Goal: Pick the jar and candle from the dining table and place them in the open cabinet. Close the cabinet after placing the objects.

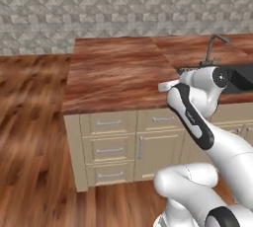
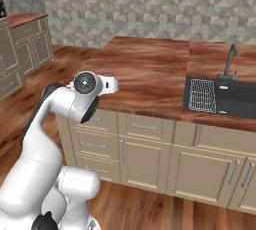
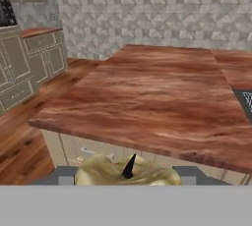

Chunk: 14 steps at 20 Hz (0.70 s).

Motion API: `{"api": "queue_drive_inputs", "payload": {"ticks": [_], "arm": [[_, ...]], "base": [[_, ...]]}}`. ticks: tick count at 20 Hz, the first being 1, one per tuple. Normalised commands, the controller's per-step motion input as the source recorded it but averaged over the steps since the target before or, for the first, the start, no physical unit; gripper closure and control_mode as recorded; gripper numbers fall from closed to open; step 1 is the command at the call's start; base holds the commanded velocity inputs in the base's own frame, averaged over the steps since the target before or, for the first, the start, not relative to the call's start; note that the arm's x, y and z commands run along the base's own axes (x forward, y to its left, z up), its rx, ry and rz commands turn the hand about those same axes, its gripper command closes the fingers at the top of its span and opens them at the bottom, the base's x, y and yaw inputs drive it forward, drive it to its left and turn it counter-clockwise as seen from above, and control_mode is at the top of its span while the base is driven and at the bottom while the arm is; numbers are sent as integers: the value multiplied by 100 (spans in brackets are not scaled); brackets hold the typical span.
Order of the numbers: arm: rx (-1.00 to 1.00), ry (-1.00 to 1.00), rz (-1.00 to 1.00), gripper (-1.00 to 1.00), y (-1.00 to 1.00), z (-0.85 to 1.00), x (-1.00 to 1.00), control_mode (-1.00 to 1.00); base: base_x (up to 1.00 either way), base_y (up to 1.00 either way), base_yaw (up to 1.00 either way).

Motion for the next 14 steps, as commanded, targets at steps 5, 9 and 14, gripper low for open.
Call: {"api": "queue_drive_inputs", "payload": {"ticks": [5, 9, 14], "arm": [[0, 0, 0, 100, 0, 0, 0, 100], [0, 0, 0, 100, 0, 0, 0, 100], [0, 0, 0, 100, 0, 0, 0, 100]], "base": [[-1, 39, 60], [3, 35, 62], [17, 36, 61]]}}
